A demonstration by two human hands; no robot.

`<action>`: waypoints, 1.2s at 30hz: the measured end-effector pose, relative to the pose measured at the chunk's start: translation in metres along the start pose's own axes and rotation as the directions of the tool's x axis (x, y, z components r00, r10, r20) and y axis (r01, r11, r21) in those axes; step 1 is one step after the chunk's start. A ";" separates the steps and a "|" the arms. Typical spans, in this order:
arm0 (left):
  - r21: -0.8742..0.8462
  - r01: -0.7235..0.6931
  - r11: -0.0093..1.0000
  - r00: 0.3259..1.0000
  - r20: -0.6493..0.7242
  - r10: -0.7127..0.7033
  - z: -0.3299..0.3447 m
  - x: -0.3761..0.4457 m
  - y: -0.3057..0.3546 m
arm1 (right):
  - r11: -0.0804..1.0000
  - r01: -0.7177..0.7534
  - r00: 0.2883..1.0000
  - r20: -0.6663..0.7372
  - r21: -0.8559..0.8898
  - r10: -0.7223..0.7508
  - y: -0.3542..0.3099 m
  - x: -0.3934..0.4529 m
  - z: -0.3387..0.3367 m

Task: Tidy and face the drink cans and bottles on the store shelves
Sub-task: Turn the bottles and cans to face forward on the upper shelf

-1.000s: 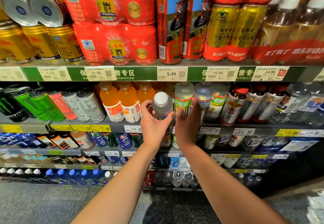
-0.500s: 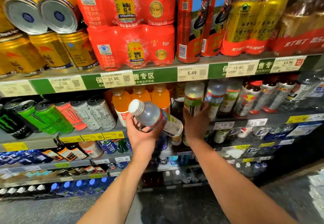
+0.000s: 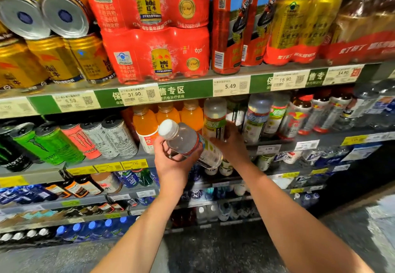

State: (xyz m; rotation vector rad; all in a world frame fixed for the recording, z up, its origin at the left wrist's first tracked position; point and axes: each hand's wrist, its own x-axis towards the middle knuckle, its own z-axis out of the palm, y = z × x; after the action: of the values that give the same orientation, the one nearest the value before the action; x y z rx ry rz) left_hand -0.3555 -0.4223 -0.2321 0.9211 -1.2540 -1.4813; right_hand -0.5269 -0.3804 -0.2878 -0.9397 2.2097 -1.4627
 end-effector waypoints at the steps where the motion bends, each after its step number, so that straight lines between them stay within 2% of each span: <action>1: -0.003 -0.001 1.000 1.000 -0.011 0.001 0.004 -0.003 0.000 | 1.000 0.016 1.000 -0.003 0.001 -0.016 0.002 -0.001 -0.007; 3: 0.033 -0.038 0.999 0.999 -0.017 0.038 0.011 -0.013 0.000 | 0.998 0.062 0.985 -0.161 0.013 -0.059 0.007 -0.004 -0.026; 6: 0.073 -0.072 0.995 0.997 -0.017 0.073 0.024 -0.025 -0.003 | 0.992 0.125 0.872 -0.475 -0.015 -0.117 0.013 -0.008 -0.060; 8: 0.083 -0.080 0.993 0.996 -0.018 0.082 0.036 -0.030 -0.007 | 0.992 0.129 0.828 -0.551 0.014 -0.100 0.019 -0.007 -0.078; 10: 0.101 -0.106 0.989 0.994 -0.008 0.107 0.051 -0.036 -0.010 | 0.995 0.087 0.836 -0.547 0.043 -0.049 0.029 -0.002 -0.091; 12: 0.141 -0.131 0.981 0.991 -0.013 0.134 0.065 -0.041 -0.014 | 0.999 0.047 0.861 -0.507 0.002 -0.040 0.036 0.003 -0.098; 17: 0.203 -0.154 0.967 0.985 -0.043 0.166 0.096 -0.052 -0.017 | 0.992 0.092 0.916 -0.384 -0.087 -0.119 0.043 0.002 -0.107; 20: 0.229 -0.159 0.960 0.983 -0.056 0.177 0.104 -0.054 -0.020 | 0.979 0.047 0.930 -0.348 -0.200 -0.116 0.047 0.002 -0.099; 24: 0.274 -0.129 0.953 0.982 -0.101 0.162 0.101 -0.051 -0.025 | 1.000 0.015 0.938 -0.346 0.014 -0.009 0.046 0.005 -0.087; 27: 0.278 -0.132 0.951 0.978 -0.120 0.171 0.097 -0.049 -0.025 | 0.996 0.084 0.943 -0.322 -0.007 -0.081 0.049 0.011 -0.079; 32: 0.261 -0.112 0.959 0.980 -0.133 0.150 0.083 -0.042 -0.027 | 0.996 0.087 0.968 -0.237 0.022 -0.079 0.048 0.015 -0.069; 34: 0.266 -0.111 0.958 0.981 -0.124 0.148 0.080 -0.039 -0.026 | 0.992 0.126 0.945 -0.301 -0.028 -0.129 0.049 0.014 -0.075; 36: 0.256 -0.110 0.960 0.983 -0.115 0.143 0.076 -0.036 -0.026 | 0.990 0.119 0.881 -0.452 -0.081 -0.143 0.054 0.015 -0.082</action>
State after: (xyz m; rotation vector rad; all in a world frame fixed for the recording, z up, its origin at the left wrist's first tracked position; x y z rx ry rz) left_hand -0.4233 -0.3673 -0.2446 1.0641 -1.3933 -1.1603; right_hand -0.6056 -0.3204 -0.3007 -0.8386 2.5621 -1.8572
